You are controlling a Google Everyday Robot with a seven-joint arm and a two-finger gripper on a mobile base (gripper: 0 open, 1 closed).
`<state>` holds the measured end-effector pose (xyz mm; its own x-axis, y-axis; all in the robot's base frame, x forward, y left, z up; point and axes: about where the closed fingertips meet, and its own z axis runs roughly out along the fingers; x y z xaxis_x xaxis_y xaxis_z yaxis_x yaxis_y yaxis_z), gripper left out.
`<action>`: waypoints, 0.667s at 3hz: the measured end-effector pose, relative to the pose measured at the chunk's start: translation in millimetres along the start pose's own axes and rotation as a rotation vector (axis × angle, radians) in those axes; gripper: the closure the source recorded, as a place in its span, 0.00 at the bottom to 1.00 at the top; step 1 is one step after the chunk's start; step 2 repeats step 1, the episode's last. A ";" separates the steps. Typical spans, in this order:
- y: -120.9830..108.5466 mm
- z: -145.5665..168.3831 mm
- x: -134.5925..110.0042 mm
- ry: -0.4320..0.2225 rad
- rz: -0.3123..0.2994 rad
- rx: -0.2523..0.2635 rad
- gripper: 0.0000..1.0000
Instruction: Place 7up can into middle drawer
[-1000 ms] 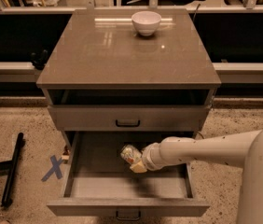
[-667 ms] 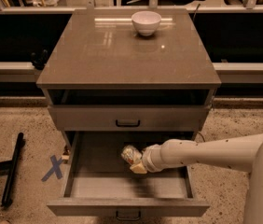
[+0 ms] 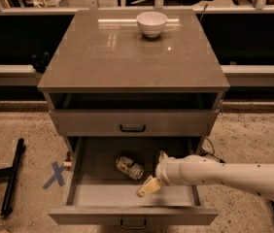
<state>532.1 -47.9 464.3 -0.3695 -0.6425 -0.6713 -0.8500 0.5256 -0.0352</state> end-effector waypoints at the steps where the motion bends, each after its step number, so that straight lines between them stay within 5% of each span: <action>1: 0.4 -24.1 27.2 -0.058 0.041 0.038 0.00; 2: 0.4 -24.1 27.2 -0.058 0.041 0.038 0.00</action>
Offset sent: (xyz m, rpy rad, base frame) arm 0.0000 0.0000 0.0000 0.0000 0.0000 0.0000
